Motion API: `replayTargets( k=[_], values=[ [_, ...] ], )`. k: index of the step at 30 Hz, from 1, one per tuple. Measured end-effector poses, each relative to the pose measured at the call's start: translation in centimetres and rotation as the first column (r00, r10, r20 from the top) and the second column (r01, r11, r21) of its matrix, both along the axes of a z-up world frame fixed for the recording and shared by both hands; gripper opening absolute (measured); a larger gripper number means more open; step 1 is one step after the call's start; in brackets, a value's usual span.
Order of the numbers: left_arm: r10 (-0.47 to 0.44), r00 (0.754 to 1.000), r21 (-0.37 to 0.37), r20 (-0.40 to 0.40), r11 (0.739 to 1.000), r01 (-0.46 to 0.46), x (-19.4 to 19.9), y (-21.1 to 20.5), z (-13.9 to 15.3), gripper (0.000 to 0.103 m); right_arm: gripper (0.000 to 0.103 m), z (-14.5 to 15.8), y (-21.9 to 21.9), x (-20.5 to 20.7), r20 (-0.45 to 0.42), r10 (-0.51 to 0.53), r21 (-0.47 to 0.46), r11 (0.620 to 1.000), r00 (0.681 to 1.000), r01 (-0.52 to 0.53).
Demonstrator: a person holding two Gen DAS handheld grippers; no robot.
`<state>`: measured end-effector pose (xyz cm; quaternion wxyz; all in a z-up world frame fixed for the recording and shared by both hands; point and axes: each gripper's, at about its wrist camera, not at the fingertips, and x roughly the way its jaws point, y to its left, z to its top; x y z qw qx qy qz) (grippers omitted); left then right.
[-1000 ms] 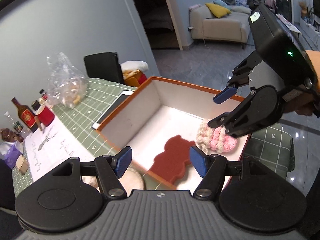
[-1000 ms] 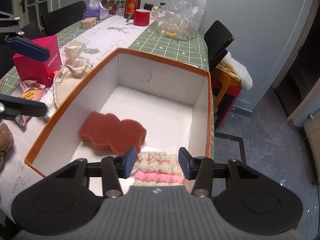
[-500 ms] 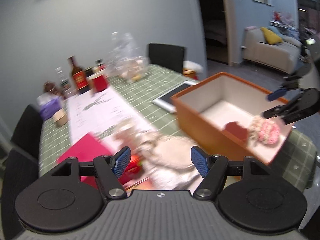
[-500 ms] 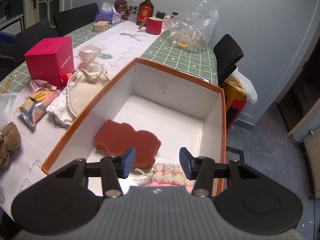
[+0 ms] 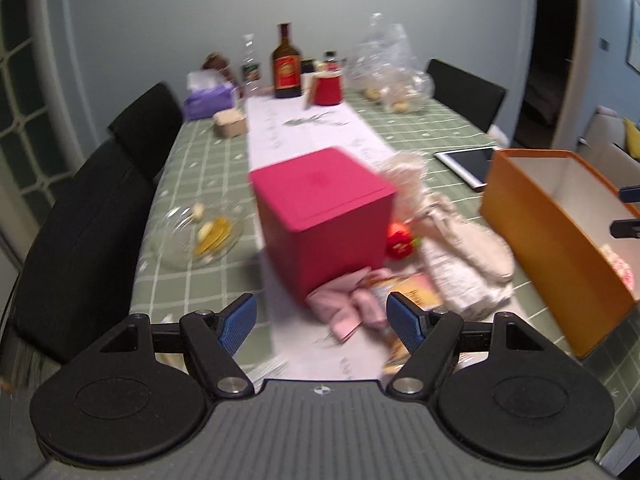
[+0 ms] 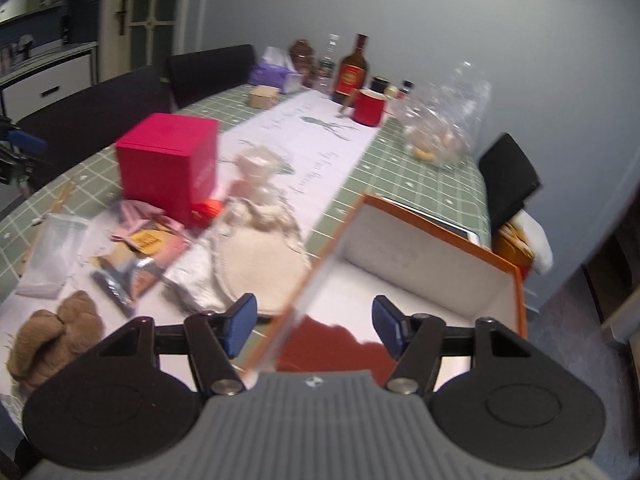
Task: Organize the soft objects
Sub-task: 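Move the left tool to the brown towel and grasp it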
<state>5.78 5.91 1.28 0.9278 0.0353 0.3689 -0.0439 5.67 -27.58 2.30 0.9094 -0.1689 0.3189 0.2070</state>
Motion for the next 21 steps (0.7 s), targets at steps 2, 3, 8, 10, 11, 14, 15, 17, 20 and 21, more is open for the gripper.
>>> replayTargets(
  k=[2, 3, 8, 10, 11, 14, 15, 17, 20, 21],
  values=[
    [0.023, 1.000, 0.003, -0.010, 1.000, -0.023, -0.3, 0.7, -0.8, 0.087, 0.064, -0.1, 2.1, -0.3, 0.006, 0.045, -0.011, 0.999, 0.999, -0.045],
    [0.027, 0.999, 0.008, -0.024, 1.000, -0.027, -0.3, 0.9, -1.2, 0.087, 0.064, -0.1, 3.1, -0.4, 0.003, 0.068, -0.012, 0.998, 0.998, -0.068],
    [-0.004, 0.998, 0.019, -0.066, 1.000, 0.005, -1.4, 0.2, -3.3, 0.087, 0.064, -0.9, 7.6, -0.4, -0.016, 0.161, -0.027, 0.987, 0.987, -0.161],
    [-0.079, 0.992, 0.005, -0.099, 0.997, 0.080, -2.0, -0.9, -4.1, 0.087, 0.064, -1.4, 9.1, 0.0, -0.029, 0.175, -0.043, 0.984, 0.984, -0.176],
    [-0.121, 0.986, -0.004, -0.111, 0.993, 0.122, -2.4, -1.7, -4.3, 0.087, 0.064, -1.7, 9.7, 0.2, -0.036, 0.177, -0.047, 0.983, 0.984, -0.179],
    [-0.220, 0.968, -0.033, -0.123, 0.975, 0.218, -3.8, -4.0, -4.5, 0.087, 0.064, -2.4, 11.1, 0.9, -0.055, 0.179, -0.062, 0.981, 0.982, -0.182],
    [-0.242, 0.962, -0.048, -0.126, 0.970, 0.237, -4.3, -4.6, -4.6, 0.087, 0.064, -2.6, 11.4, 1.0, -0.059, 0.180, -0.066, 0.981, 0.982, -0.184],
    [-0.280, 0.951, -0.080, -0.131, 0.959, 0.271, -5.1, -5.8, -4.6, 0.087, 0.064, -2.9, 11.9, 1.1, -0.065, 0.181, -0.070, 0.980, 0.981, -0.186],
    [-0.359, 0.925, -0.147, -0.120, 0.928, 0.342, -6.5, -7.1, -4.1, 0.087, 0.064, -3.1, 12.3, 1.2, -0.072, 0.181, -0.077, 0.980, 0.981, -0.186],
    [-0.393, 0.913, -0.165, -0.111, 0.913, 0.373, -6.9, -7.5, -3.8, 0.087, 0.064, -3.3, 12.4, 1.3, -0.075, 0.179, -0.080, 0.979, 0.981, -0.185]
  ],
)
